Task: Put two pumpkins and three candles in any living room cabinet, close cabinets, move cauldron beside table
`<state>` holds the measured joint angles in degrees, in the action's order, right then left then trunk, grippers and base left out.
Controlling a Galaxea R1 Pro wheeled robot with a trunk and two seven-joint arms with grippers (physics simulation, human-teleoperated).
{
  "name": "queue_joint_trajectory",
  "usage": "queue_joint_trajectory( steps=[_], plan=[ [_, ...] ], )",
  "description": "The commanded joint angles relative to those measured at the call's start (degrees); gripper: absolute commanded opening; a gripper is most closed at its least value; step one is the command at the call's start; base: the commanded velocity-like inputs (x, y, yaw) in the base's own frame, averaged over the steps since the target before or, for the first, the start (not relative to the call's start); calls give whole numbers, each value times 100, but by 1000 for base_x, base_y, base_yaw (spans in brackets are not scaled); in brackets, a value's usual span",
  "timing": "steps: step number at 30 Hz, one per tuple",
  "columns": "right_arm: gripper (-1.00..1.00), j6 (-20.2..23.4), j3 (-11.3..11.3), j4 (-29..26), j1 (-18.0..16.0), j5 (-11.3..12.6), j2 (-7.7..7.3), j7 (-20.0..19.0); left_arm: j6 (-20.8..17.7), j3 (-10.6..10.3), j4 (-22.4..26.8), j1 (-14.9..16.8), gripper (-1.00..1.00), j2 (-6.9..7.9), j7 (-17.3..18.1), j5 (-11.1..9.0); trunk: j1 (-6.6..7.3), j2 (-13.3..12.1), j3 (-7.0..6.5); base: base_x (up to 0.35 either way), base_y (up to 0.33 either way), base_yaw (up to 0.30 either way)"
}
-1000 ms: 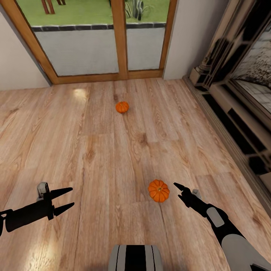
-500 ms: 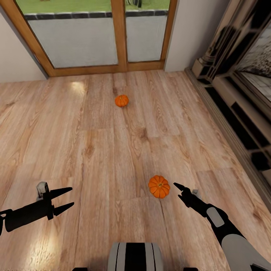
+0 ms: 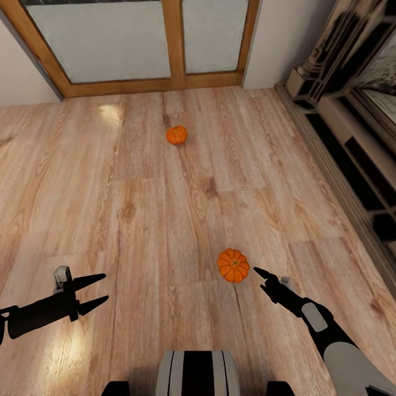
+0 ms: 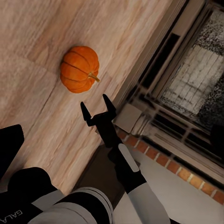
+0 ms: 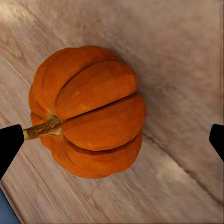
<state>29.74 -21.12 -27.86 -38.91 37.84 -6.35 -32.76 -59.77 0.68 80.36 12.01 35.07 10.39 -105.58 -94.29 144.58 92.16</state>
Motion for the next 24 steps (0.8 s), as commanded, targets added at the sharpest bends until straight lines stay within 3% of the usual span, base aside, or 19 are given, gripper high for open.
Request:
queue_joint_trajectory(
  steps=[1, 24],
  plan=[
    [100, 48, -21, 0, -5, 23, 2, 4, -15, 2, -3, 3, 100, 0, 60, 52, 1, 1, 4, 0, 0, 0],
    [100, 41, -6, 0, -3, 30, 11, 7, -8, -24, -3, 3, 100, -17, 60, 55, 1, 1, 4, 56, 27, 0]
  ],
)
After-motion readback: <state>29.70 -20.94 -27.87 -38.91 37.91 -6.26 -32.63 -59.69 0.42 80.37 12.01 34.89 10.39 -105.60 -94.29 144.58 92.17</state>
